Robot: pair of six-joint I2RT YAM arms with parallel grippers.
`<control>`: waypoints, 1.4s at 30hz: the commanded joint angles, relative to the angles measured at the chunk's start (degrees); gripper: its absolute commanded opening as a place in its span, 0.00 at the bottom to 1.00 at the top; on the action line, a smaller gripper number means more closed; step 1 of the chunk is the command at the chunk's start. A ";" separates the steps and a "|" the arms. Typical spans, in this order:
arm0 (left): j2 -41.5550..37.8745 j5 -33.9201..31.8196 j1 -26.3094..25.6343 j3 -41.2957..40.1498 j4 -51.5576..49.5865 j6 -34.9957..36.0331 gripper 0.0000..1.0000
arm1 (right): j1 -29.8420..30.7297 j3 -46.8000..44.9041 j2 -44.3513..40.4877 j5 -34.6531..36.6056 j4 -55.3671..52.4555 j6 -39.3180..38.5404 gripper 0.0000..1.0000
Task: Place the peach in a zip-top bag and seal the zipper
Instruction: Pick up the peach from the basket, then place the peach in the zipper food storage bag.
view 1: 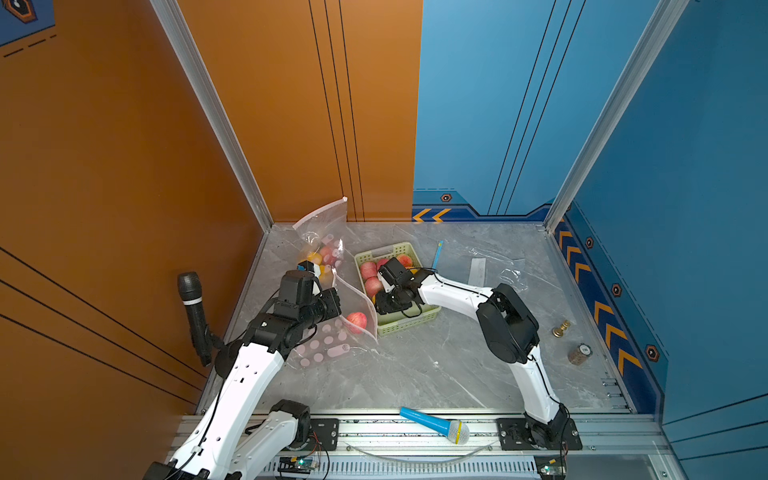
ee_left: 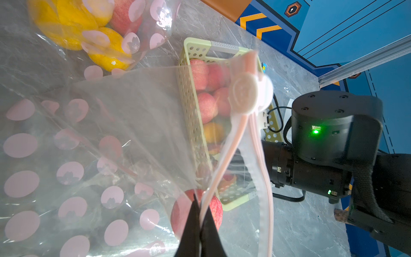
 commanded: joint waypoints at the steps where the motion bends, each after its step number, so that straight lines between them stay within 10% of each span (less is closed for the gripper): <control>1: -0.37 0.49 0.49 -0.82 -0.50 0.38 0.00 | -0.39 -2.78 -5.80 2.86 -0.10 -0.85 0.43; 20: 2.69 -0.29 -3.26 0.03 1.77 -0.91 0.00 | 6.32 -13.45 -31.02 5.89 5.55 -3.39 0.36; 38: 2.05 0.03 -7.09 2.51 2.67 -2.00 0.00 | 12.43 -6.08 -20.78 8.73 1.81 -5.17 0.38; 42: 0.96 0.86 -7.22 2.73 2.56 -2.54 0.00 | 12.69 -4.61 -19.45 11.91 -0.79 -5.64 0.62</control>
